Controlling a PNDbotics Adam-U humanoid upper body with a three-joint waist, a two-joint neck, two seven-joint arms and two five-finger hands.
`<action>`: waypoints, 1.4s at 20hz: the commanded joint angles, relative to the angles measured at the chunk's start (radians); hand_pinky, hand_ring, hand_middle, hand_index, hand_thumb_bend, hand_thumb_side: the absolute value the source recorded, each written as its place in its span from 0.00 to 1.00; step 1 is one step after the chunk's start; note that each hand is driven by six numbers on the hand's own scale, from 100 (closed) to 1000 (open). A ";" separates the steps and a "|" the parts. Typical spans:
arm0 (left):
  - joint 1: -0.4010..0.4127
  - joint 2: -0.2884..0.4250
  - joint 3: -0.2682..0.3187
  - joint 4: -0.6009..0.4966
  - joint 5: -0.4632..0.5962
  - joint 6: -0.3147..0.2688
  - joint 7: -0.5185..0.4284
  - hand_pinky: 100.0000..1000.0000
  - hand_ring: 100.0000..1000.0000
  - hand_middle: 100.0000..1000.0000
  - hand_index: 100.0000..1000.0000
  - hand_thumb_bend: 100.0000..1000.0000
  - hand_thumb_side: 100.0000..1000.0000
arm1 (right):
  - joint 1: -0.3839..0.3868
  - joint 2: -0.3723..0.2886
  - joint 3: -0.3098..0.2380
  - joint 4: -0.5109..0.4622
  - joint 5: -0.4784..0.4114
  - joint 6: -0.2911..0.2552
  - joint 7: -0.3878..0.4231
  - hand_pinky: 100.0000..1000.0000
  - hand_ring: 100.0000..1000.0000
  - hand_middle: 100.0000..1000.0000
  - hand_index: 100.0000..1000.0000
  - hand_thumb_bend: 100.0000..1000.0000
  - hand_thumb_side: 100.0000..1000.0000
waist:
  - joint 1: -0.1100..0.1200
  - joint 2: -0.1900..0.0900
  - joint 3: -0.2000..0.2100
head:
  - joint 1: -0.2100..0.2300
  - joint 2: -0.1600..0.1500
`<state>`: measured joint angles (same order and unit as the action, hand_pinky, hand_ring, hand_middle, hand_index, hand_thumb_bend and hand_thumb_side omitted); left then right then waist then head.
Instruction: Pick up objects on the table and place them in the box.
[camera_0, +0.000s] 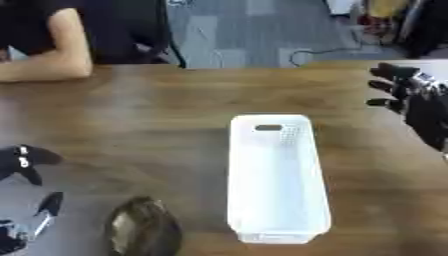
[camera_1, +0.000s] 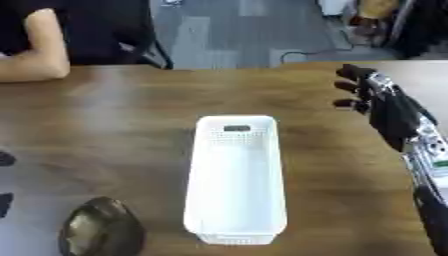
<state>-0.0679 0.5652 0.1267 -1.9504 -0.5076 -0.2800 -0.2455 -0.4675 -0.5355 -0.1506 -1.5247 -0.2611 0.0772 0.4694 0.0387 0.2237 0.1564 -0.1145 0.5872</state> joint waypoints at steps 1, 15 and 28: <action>-0.033 0.011 0.000 -0.005 0.018 -0.005 0.004 0.63 0.49 0.69 0.80 0.00 0.57 | -0.014 -0.011 -0.013 -0.022 -0.004 0.002 -0.001 0.80 0.97 0.98 1.00 0.00 1.00 | -0.002 -0.014 0.001 | 0.003 -0.023; -0.231 -0.048 -0.004 0.348 0.154 -0.045 0.204 0.64 0.47 0.64 0.81 0.00 0.61 | -0.022 0.003 -0.011 -0.020 -0.002 0.003 0.004 0.80 0.97 0.98 1.00 0.00 1.00 | -0.017 -0.005 -0.005 | -0.006 -0.088; -0.102 0.210 -0.086 0.144 0.194 -0.102 0.043 0.60 0.41 0.58 0.79 0.00 0.30 | 0.006 -0.015 -0.010 -0.004 0.013 0.002 0.006 0.80 0.97 0.98 1.00 0.00 1.00 | 0.008 -0.035 0.014 | 0.026 0.078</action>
<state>-0.1675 0.7050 0.0435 -1.7556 -0.3284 -0.3739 -0.1826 -0.4565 -0.5206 -0.1504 -1.5181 -0.2535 0.0817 0.4750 0.0467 0.2027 0.1704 -0.0965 0.6416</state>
